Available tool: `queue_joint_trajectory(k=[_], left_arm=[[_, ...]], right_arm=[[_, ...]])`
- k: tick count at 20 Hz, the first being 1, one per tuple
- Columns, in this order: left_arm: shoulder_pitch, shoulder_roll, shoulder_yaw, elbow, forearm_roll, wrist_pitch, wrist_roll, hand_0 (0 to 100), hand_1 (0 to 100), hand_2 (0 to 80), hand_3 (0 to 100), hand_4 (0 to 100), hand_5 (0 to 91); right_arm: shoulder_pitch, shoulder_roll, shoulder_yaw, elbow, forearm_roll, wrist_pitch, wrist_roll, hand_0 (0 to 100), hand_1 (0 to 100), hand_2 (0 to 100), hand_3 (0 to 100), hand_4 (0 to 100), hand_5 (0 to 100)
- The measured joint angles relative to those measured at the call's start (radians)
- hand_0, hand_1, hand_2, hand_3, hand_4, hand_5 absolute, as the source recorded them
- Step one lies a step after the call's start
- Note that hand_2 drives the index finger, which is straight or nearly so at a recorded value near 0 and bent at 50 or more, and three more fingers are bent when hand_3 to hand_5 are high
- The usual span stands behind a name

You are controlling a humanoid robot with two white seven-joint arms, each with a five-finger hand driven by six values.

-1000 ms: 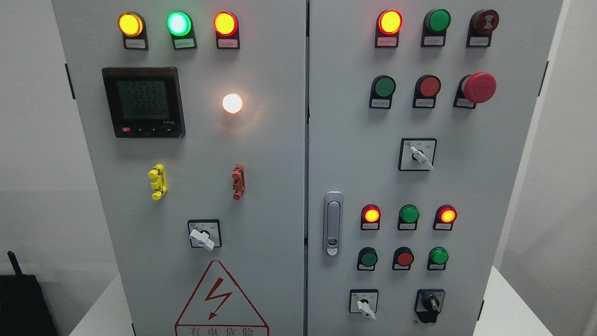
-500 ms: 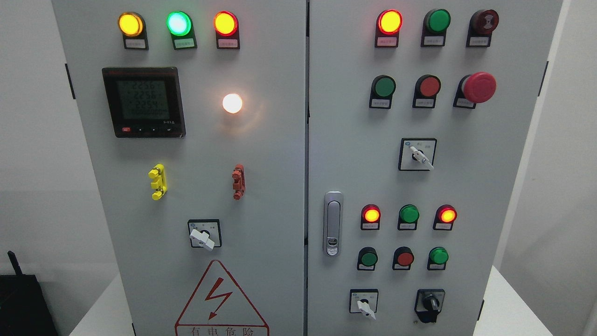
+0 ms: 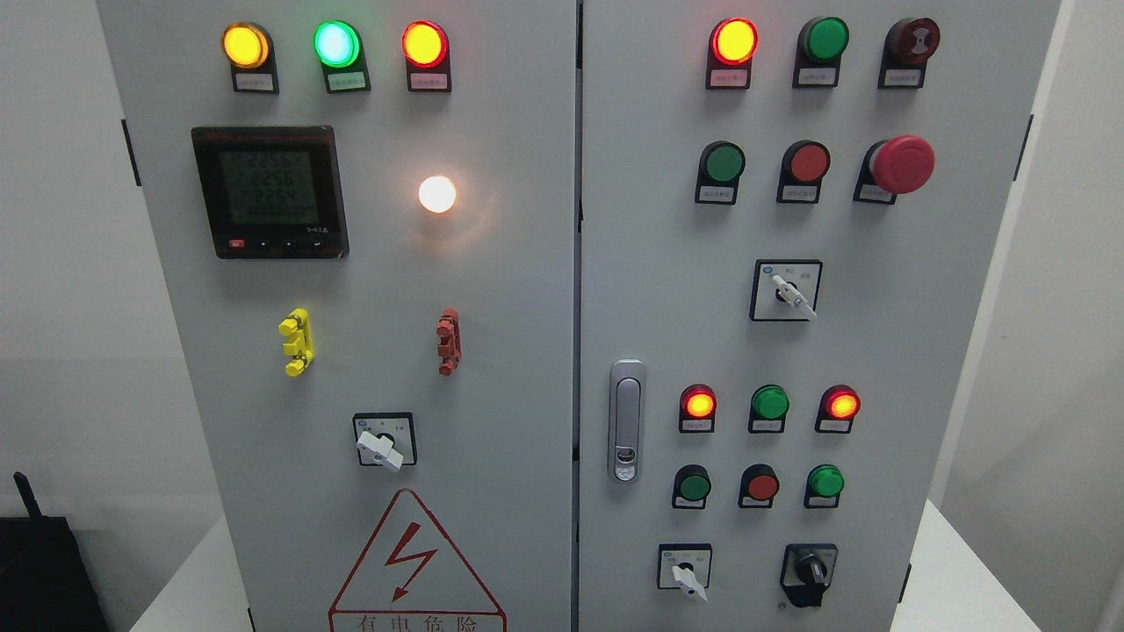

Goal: Trip black knob to open circuit

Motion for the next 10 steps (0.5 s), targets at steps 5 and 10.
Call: queue_joint_trajectory(k=[5, 10], left_arm=[[0.000, 0.000, 0.000, 0.000, 0.000, 0.000, 0.000, 12, 39, 0.0, 0, 0, 0.0], [0.000, 0.000, 0.000, 0.000, 0.000, 0.000, 0.000, 12, 39, 0.0, 0, 0, 0.0]], right_arm=[[0.014, 0.000, -0.001, -0.117, 0.000, -0.002, 0.000, 20, 65, 0, 82, 65, 45], [0.015, -0.003, -0.007, -0.187, -0.002, -0.004, -0.036, 22, 68, 0, 85, 72, 54]])
